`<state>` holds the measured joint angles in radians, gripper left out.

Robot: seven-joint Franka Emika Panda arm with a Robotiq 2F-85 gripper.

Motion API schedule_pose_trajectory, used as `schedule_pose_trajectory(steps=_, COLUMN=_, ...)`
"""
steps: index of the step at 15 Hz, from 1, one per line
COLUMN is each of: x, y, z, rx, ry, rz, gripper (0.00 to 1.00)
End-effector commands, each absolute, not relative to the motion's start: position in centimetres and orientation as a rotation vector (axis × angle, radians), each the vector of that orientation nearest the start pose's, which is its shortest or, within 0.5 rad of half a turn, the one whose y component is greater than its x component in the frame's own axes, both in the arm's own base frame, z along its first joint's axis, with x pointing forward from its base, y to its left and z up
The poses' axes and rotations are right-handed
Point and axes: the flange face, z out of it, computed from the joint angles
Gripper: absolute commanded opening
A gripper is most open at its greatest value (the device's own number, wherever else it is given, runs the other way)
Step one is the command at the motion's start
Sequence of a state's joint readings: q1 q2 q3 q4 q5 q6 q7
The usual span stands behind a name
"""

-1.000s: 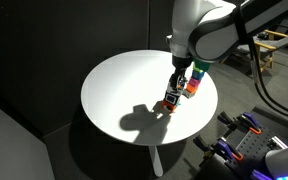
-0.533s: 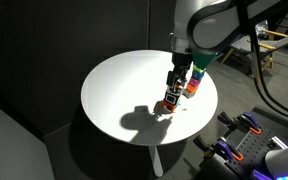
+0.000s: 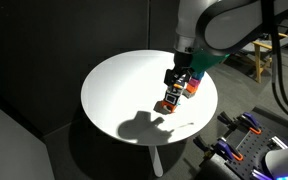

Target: Put the plushy cube on the eft on top of the other plushy cubes on the right

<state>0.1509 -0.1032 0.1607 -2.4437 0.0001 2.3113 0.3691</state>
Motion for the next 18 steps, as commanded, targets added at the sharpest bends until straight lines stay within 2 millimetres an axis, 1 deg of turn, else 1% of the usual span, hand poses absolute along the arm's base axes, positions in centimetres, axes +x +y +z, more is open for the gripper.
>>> schedule_pose_trajectory(steps=1, x=42.6, y=14.9, z=35.1, rx=-3.176, ry=0.233, rz=-0.015, gripper=1.00)
schedule_pose_trajectory(steps=3, x=42.0, y=15.2, z=35.6, rx=-3.185, ry=0.278, rz=-0.028, gripper=1.00)
schedule_pose_trajectory(steps=6, x=41.3, y=15.4, z=36.1, rx=-3.220, ry=0.285, rz=-0.030, gripper=1.00)
schedule_pose_trajectory(steps=12, x=40.4, y=14.9, z=37.1, rx=-3.293, ry=0.145, rz=0.071, gripper=1.00)
schedule_pose_trajectory(steps=14, x=40.3, y=14.8, z=37.2, rx=-3.306, ry=0.099, rz=0.095, gripper=1.00)
schedule_pose_trajectory(steps=15, x=40.6, y=15.1, z=36.4, rx=-3.282, ry=0.157, rz=0.085, gripper=1.00)
schedule_pose_trajectory(steps=18, x=40.5, y=15.1, z=36.5, rx=-3.287, ry=0.132, rz=0.095, gripper=1.00)
